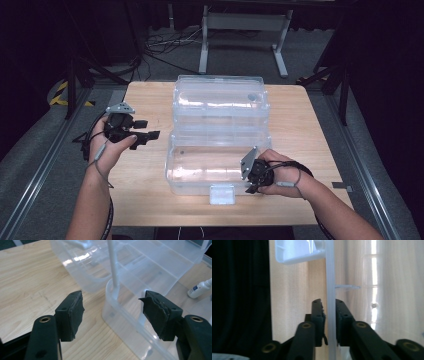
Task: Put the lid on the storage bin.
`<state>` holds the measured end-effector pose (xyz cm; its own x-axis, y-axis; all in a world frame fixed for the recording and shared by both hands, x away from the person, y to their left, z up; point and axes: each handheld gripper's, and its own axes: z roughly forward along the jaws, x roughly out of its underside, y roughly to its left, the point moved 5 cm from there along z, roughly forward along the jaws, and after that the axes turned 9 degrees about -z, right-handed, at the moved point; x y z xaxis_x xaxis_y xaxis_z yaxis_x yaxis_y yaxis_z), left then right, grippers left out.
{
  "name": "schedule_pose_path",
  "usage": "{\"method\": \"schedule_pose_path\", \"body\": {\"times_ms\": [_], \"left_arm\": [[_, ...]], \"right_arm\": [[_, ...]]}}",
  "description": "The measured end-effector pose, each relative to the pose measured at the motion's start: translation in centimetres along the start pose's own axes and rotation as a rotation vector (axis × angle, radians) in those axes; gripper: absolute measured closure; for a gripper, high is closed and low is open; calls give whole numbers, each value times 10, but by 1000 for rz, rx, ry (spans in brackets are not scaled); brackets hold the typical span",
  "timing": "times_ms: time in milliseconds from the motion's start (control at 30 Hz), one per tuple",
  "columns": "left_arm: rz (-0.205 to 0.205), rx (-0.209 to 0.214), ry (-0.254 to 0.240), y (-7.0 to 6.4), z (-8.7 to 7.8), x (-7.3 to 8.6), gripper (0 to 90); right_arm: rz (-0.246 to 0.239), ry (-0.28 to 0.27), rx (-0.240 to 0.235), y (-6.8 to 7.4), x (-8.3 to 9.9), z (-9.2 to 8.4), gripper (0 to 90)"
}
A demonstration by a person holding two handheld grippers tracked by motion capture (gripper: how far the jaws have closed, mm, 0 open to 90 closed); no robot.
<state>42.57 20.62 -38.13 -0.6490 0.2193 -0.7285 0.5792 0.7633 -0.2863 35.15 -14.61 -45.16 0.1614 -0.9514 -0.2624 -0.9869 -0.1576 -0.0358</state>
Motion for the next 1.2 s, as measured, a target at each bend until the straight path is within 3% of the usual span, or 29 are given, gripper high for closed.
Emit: {"method": "schedule_pose_path", "body": {"times_ms": [133,467,633,867,1200], "left_arm": [[34,29,2,-10,3,-13,330],[121,12,59,-28,17,-42,331],[138,23,62,-35,21,-53,331],[187,13,76,-53,30,-73,330],[230,13,92,-65,45,-93,330]], "right_arm": [[10,9,26,1,-1,1,837],[21,-10,18,0,1,0,835],[26,-23,36,1,1,0,836],[24,-51,20,1,3,1,835],[29,-78,17,0,5,1,831]]}}
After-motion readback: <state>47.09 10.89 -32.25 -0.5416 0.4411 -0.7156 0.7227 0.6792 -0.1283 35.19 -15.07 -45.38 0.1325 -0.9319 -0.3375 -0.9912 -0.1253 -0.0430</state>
